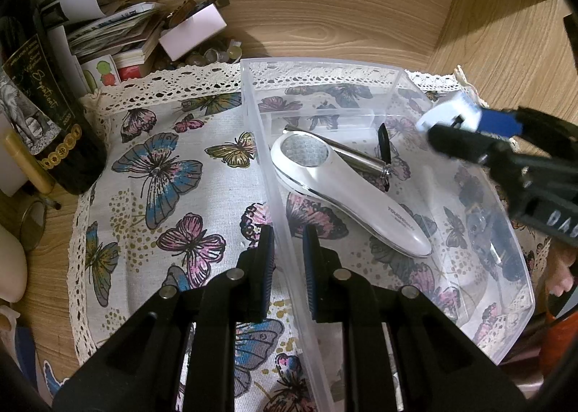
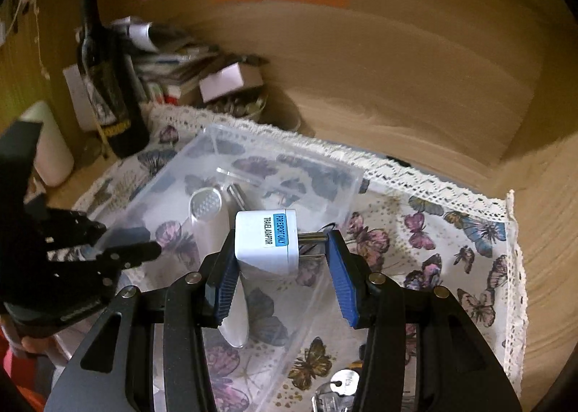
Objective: Organize rigid objects
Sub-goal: 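Place the white plug adapter into the box and open the right gripper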
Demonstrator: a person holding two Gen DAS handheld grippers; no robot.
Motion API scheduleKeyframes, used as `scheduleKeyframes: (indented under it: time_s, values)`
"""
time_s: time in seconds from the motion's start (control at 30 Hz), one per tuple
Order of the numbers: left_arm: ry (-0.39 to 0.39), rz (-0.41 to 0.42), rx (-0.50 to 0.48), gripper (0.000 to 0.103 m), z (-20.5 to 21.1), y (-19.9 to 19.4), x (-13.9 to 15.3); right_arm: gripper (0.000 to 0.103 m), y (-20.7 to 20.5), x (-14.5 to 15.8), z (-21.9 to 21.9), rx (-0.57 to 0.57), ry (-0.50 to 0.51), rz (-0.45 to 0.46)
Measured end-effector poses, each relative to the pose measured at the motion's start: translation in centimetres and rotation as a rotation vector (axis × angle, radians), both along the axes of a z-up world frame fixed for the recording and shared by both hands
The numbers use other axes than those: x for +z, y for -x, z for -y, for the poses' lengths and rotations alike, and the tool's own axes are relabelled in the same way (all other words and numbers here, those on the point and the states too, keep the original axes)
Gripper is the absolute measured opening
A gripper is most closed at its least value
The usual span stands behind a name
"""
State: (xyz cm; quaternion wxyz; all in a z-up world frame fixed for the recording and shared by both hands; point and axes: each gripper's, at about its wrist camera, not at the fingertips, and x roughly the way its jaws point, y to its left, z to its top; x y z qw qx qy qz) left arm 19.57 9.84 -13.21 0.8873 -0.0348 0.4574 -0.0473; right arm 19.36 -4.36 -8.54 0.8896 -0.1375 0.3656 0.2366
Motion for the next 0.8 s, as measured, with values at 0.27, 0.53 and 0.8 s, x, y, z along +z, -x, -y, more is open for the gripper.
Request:
scheduleKeyframes:
  time_s: [0.27, 0.53, 0.8]
  values:
    - [0.003, 0.002, -0.002, 0.016, -0.1, 0.0, -0.1, 0.044, -0.3, -1.6, -1.6, 0.035, 0.075, -0.035]
    - [0.006, -0.002, -0.002, 0.016, -0.1, -0.1, -0.2, 0.044, -0.2, -2.2, -2.4, 0.051, 0.122, -0.041]
    - [0.003, -0.002, -0.004, 0.016, -0.1, -0.1, -0.2, 0.047, -0.1, -1.9, -2.2, 0.05, 0.1, -0.048]
